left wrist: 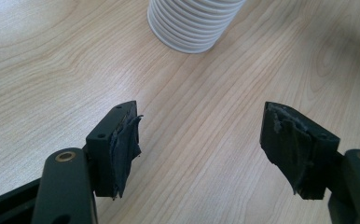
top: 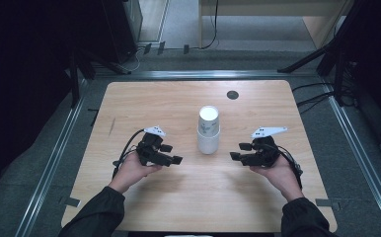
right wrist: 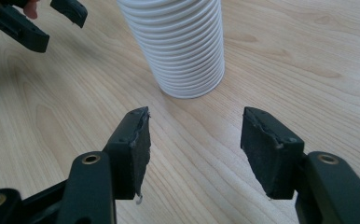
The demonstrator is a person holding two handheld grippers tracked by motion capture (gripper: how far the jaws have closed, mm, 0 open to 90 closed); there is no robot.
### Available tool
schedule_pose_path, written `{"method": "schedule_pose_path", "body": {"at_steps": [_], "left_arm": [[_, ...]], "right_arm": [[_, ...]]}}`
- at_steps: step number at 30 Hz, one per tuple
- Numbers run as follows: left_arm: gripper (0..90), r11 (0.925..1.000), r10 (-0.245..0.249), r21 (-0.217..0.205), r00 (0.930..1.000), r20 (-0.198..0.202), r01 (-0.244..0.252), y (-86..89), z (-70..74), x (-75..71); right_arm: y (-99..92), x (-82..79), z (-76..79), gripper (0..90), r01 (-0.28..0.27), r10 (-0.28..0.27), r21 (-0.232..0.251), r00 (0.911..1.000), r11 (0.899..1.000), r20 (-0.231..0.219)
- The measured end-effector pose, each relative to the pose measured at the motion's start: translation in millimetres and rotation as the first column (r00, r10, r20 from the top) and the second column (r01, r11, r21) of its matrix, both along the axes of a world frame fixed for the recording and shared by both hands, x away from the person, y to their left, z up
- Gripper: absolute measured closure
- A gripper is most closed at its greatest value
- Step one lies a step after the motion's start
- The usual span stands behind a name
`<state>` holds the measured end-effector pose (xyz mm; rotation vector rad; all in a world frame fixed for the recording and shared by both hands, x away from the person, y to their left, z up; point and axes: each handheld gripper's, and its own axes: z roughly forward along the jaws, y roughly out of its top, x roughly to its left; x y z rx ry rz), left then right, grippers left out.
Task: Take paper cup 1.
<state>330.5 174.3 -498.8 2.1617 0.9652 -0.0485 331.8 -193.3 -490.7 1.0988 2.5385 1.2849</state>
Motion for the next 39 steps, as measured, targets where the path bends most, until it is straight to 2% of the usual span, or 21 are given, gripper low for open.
{"method": "schedule_pose_path", "body": {"at_steps": [3, 9, 15, 16, 19, 25, 26, 31, 33, 38, 39], "left_arm": [[28.3, 1.0, -0.001, 0.01, 1.0, 0.008, 0.001, 0.5, 0.3, -0.3], [28.3, 0.9993, 0.009, 0.036, 0.9998, 0.017, -0.01, 1.3, 1.6, -1.0], [28.2, 0.9993, 0.013, 0.035, 0.9996, 0.027, -0.014, 2.8, 3.0, -1.4], [28.2, 0.9991, 0.01, 0.04, 0.9994, 0.033, -0.012, 3.4, 2.9, -1.5], [28.0, 0.9992, 0.008, 0.04, 0.9992, 0.038, -0.01, 3.6, 2.7, -1.7], [27.6, 0.9983, -0.013, 0.058, 0.9987, 0.048, 0.011, 1.6, 3.9, -2.9], [27.4, 0.9975, -0.023, 0.067, 0.9981, 0.057, 0.019, 1.2, 5.0, -3.3], [27.3, 0.9977, -0.03, 0.062, 0.9981, 0.054, 0.027, 0.5, 4.3, -3.8], [27.0, 0.9966, -0.043, 0.072, 0.9975, 0.055, 0.039, 0.9, 3.7, -3.8], [26.7, 0.9974, -0.044, 0.059, 0.9974, 0.057, 0.041, 2.2, 5.4, -5.0], [26.7, 0.9973, -0.048, 0.059, 0.9972, 0.057, 0.044, 2.5, 6.1, -5.4]], "right_arm": [[0.6, -0.2, 0.5, 41.1, -0.002, 0.002, -0.016, 1.0, 1.0, 0.007], [3.7, -3.8, -1.8, 47.5, -0.059, 0.061, -0.061, 0.998, 0.996, 0.02], [7.3, -4.9, -1.5, 47.0, -0.07, 0.072, -0.066, 0.997, 0.995, 0.027], [7.7, -4.8, -2.2, 44.5, -0.079, 0.082, -0.094, 0.9963, 0.992, 0.028], [7.9, -4.2, -2.3, 43.3, -0.083, 0.086, -0.121, 0.9962, 0.989, 0.018], [6.9, -4.0, -1.2, 41.6, -0.087, 0.09, -0.106, 0.9958, 0.991, 0.017], [7.1, -4.8, -1.1, 38.6, -0.099, 0.103, -0.112, 0.9945, 0.989, 0.023], [7.4, -5.7, -0.6, 36.7, -0.112, 0.116, -0.124, 0.9929, 0.986, 0.026], [7.8, -4.8, 1.4, 34.9, -0.117, 0.122, -0.118, 0.9919, 0.986, 0.035], [9.2, -0.2, 10.2, 32.7, -0.131, 0.137, -0.105, 0.9894, 0.986, 0.048], [10.1, 3.6, 17.9, 33.0, -0.141, 0.147, -0.117, 0.9883, 0.983, 0.043]]}}
